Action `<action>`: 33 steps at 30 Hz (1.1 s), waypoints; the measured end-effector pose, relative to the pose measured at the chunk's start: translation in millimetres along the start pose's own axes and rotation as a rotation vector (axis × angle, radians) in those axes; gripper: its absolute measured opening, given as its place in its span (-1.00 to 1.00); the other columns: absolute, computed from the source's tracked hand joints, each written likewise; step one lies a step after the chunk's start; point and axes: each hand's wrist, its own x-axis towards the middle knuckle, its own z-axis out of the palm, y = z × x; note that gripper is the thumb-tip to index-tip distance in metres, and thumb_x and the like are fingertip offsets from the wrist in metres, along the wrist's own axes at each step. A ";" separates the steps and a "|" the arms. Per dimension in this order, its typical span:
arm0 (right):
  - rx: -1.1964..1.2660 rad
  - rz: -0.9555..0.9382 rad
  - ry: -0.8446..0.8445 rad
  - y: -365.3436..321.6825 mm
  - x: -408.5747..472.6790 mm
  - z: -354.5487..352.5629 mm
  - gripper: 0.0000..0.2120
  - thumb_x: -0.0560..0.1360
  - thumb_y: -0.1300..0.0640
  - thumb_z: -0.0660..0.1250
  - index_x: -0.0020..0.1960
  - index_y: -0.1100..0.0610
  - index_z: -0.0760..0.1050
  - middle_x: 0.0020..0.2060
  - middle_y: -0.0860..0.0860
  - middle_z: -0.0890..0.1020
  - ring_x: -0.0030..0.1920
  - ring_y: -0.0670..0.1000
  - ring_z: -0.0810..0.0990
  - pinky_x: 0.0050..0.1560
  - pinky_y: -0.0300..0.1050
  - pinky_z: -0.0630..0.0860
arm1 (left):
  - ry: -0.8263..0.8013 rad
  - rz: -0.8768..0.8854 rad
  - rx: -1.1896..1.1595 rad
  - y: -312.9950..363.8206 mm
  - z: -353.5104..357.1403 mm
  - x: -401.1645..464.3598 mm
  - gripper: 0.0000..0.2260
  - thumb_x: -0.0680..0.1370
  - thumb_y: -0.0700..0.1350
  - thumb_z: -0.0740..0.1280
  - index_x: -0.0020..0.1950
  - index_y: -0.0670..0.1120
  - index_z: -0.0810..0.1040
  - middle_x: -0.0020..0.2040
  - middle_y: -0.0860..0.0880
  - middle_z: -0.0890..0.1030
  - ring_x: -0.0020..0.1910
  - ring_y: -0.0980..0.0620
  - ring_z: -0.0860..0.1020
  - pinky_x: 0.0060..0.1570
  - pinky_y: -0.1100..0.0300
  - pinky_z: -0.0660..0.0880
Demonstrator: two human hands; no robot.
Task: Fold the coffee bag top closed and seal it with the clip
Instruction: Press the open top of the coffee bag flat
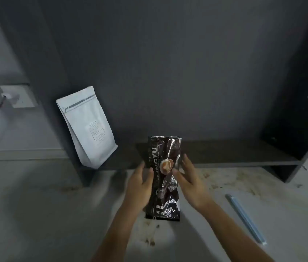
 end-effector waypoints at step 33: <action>-0.502 -0.035 0.246 -35.7 -24.9 -11.9 -0.36 0.31 0.14 0.45 0.26 0.15 0.20 0.00 0.06 0.57 -0.03 0.04 0.57 -0.06 -0.13 0.55 | -0.243 -0.062 -0.409 -36.4 50.0 -45.4 -0.22 0.08 -0.09 0.64 0.21 0.11 0.37 0.16 0.04 0.59 0.14 0.12 0.58 0.11 0.18 0.54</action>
